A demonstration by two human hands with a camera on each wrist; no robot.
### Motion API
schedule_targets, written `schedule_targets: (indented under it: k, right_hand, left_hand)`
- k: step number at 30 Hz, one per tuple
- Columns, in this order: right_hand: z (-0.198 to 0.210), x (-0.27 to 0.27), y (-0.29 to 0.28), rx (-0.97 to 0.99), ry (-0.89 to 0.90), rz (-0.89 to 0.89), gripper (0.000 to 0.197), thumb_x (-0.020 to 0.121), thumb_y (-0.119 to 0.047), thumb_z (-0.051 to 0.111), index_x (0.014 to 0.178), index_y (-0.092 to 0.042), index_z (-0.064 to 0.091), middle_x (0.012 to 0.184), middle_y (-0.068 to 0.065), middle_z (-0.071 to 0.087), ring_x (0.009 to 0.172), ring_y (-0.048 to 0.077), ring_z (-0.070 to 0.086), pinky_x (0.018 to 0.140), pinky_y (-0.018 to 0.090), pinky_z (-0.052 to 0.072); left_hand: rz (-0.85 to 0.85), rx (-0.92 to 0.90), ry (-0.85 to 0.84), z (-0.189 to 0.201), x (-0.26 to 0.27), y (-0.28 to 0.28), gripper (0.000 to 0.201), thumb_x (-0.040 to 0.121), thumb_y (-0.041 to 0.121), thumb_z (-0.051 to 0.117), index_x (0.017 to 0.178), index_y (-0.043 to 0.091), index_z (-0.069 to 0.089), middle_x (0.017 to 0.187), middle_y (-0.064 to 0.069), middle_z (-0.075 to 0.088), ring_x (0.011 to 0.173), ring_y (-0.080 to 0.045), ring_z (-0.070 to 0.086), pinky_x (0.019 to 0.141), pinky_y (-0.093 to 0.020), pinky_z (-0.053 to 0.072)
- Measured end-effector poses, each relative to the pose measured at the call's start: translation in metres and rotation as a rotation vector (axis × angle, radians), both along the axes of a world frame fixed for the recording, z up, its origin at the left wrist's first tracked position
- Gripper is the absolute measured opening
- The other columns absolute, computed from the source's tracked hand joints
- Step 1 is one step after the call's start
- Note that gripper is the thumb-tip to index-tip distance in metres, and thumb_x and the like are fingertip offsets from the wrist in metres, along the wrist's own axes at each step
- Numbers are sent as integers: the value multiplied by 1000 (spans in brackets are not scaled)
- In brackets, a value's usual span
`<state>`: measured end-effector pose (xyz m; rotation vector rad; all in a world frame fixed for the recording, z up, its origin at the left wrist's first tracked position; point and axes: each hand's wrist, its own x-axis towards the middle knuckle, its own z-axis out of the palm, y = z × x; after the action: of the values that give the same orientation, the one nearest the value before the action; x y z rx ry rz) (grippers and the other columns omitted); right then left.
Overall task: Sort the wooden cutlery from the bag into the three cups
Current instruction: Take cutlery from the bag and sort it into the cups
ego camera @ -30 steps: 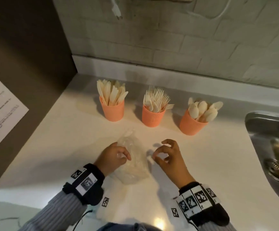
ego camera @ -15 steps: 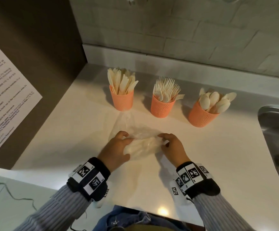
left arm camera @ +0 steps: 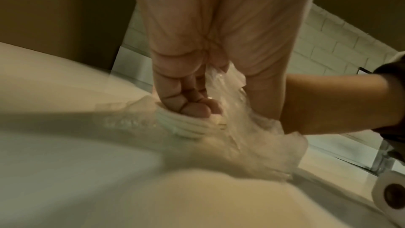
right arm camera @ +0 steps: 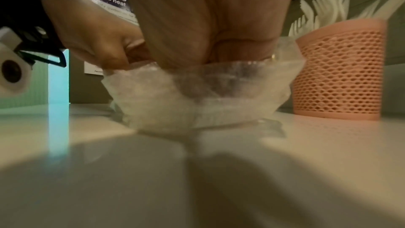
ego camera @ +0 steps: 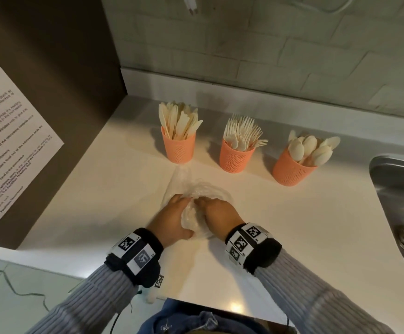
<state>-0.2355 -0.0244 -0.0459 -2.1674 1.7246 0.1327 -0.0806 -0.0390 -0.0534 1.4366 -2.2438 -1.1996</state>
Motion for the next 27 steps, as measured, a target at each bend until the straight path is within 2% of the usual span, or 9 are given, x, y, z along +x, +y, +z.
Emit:
schedule_targets:
  k: [2, 4, 6, 8, 10, 17, 20, 25, 27]
  right_hand:
    - [6, 3, -2, -60, 159, 119, 25, 83, -13, 57, 107, -6, 61, 108, 12, 63, 97, 33, 60, 79, 37, 47]
    - [13, 2, 0, -196, 313, 211, 19, 55, -23, 80, 69, -15, 70, 73, 0, 67, 70, 22, 62, 60, 25, 46]
    - [10, -6, 2, -396, 389, 284, 19, 47, -26, 83, 54, -20, 66, 58, -6, 60, 64, 19, 54, 61, 26, 41]
    - [11, -15, 9, -558, 336, 338, 5, 68, -15, 71, 64, -14, 68, 65, -1, 60, 70, 23, 52, 70, 31, 36]
    - [12, -26, 17, -660, 259, 340, 20, 81, -8, 51, 77, -9, 70, 72, 2, 63, 66, 24, 57, 67, 32, 45]
    - [3, -55, 34, -520, 241, 175, 27, 85, -17, 39, 86, -10, 64, 64, 2, 62, 51, 19, 56, 47, 26, 47]
    - [6, -61, 40, -404, 214, 95, 31, 71, -5, 60, 101, -10, 56, 68, 6, 60, 44, 22, 52, 40, 28, 36]
    - [27, -70, 39, -164, 58, -25, 60, 85, 5, 41, 139, -19, 33, 102, 19, 49, 75, 31, 52, 59, 37, 34]
    - [29, -70, 37, -174, 20, -35, 67, 82, 8, 44, 138, -27, 28, 97, 20, 49, 67, 26, 43, 57, 34, 32]
  left_hand:
    - [8, -7, -43, -2, 1, -4, 90, 58, 12, 78, 135, 15, 33, 138, -5, 35, 124, -23, 41, 103, -35, 37]
    - [22, -6, -79, -1, 3, -8, 90, 57, 13, 77, 135, 16, 32, 139, -6, 34, 125, -25, 41, 104, -41, 37]
    - [34, 5, -86, -1, 6, -12, 88, 57, 11, 75, 135, 17, 33, 137, -6, 36, 124, -25, 40, 104, -41, 38]
    - [28, 9, -80, -2, 6, -14, 86, 57, 10, 73, 134, 17, 35, 135, -7, 40, 126, -25, 39, 104, -40, 38]
    - [19, 24, -70, -3, 4, -15, 80, 59, 10, 73, 132, 15, 39, 133, -9, 44, 124, -25, 42, 104, -37, 37]
    - [-98, 3, -104, 5, -12, -15, 63, 68, 19, 70, 127, 21, 49, 114, -4, 59, 108, -22, 56, 94, -37, 46]
    - [-170, -99, -42, 18, -24, -18, 62, 71, 20, 66, 129, 30, 47, 90, 6, 50, 85, -14, 54, 81, -26, 45]
    - [-185, -139, 124, 26, -32, -28, 61, 71, 8, 65, 124, 33, 52, 88, 5, 46, 78, -8, 49, 70, -4, 35]
    - [-193, -145, 129, 28, -34, -30, 59, 71, 7, 65, 123, 34, 54, 85, 3, 46, 77, -8, 49, 70, -3, 35]
